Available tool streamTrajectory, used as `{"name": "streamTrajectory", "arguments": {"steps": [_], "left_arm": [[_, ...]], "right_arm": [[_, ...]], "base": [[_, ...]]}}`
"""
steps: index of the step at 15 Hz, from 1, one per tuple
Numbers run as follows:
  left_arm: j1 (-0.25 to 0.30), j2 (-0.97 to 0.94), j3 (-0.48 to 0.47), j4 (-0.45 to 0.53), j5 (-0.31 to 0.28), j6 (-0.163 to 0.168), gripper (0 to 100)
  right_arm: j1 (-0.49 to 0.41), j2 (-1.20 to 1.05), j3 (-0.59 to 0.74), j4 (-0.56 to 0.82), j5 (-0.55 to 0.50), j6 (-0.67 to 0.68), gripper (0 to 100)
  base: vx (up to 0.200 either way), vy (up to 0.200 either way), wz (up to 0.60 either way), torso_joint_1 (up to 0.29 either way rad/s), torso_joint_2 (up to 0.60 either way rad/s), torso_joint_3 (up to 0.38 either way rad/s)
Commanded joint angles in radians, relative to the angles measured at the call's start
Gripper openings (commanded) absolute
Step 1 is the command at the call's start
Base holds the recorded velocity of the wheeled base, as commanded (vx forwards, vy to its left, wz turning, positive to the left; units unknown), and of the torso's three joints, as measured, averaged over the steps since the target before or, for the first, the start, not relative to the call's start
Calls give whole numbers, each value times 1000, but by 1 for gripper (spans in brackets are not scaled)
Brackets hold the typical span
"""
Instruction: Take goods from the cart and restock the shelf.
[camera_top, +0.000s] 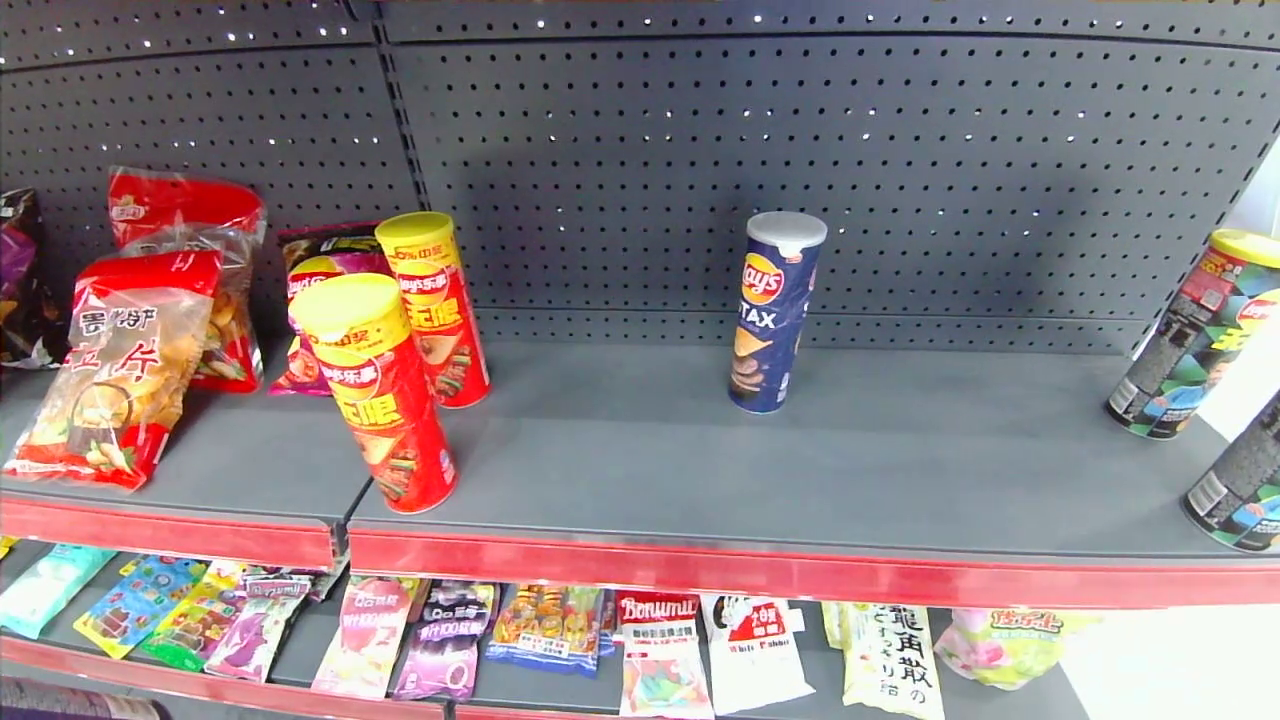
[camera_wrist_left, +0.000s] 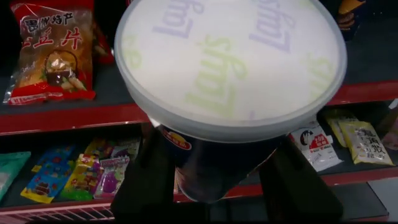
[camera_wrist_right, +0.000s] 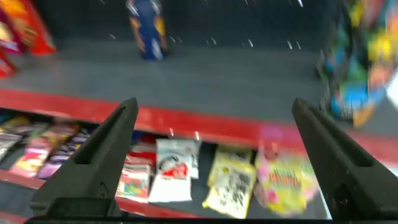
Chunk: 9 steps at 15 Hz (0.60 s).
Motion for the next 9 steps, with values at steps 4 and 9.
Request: {"name": "streamTrajectory", "arguments": {"steps": [4,9], "left_arm": [[0,63,-24,-2,-14,-1,0],[9,92,-54,1,9,2,0]], "right_arm": [[380,853,-588,-53,115,-104,100],[388,1250,-617,-432,115,-104,100]], "base": [[0,0,0,0,0,0],[0,0,0,0,0,0]]}}
